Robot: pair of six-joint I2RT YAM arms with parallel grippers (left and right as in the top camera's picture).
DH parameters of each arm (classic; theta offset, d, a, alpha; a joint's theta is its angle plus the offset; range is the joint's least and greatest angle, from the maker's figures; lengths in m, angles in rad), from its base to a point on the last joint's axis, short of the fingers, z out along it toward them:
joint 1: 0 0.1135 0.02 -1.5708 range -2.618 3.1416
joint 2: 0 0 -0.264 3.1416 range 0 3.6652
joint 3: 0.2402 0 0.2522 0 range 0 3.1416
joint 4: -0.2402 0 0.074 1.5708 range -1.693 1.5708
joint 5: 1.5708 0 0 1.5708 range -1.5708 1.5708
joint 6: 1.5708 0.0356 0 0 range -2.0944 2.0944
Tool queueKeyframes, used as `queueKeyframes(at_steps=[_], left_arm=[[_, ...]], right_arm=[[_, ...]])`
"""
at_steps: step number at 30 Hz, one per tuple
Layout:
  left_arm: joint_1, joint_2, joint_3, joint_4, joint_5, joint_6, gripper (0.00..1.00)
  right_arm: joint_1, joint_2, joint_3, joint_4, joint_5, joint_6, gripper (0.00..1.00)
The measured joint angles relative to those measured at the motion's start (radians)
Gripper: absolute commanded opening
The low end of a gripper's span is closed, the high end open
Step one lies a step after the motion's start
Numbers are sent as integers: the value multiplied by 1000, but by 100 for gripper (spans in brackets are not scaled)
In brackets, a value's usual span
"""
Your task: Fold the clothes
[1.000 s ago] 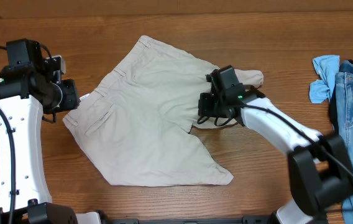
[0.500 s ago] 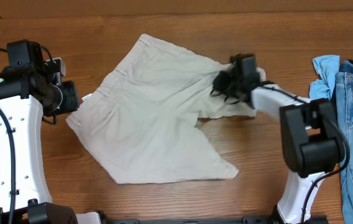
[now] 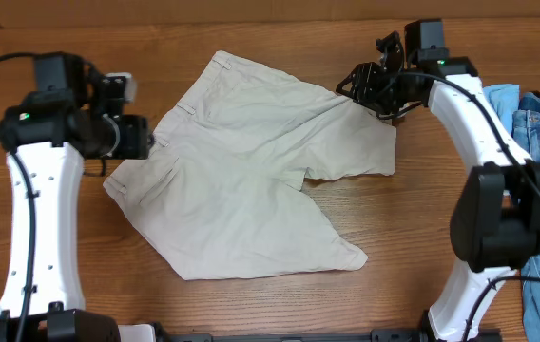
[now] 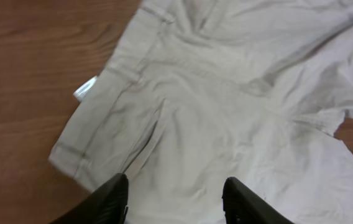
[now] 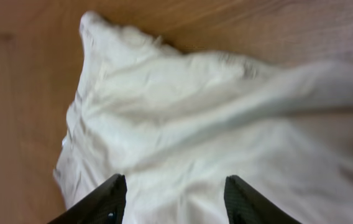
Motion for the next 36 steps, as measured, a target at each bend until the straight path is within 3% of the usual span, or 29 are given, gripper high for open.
queueKeyframes(at_steps=[5, 8, 13, 16, 18, 19, 23, 28, 32, 36], left_arm=[[-119, 175, 2, 124, 16, 92, 59], [-166, 295, 2, 239, 10, 113, 58], [-200, 486, 2, 403, 4, 135, 42], [-201, 568, 2, 452, -7, 147, 23], [-201, 610, 14, 478, -23, 149, 4], [-201, 614, 16, 484, -31, 145, 4], [-200, 634, 41, 500, -145, 30, 4], [-64, 660, 79, 502, -159, -284, 4], [165, 662, 88, 454, -128, -425, 4], [287, 661, 90, 403, -128, -481, 4]], right_arm=[[4, -190, 6, -158, -13, -47, 56], [21, -290, 14, -228, -14, -56, 56], [82, -401, 19, -377, -8, -74, 57], [114, -418, 20, -448, -1, -96, 57], [138, -418, 20, -493, 20, -106, 57], [150, -418, 20, -509, 39, -112, 60], [205, -418, 20, -577, 131, -117, 68], [288, -421, -19, -616, 236, -112, 70], [319, -422, -218, -515, 270, -102, 72], [356, -419, -484, -298, 258, -106, 77]])
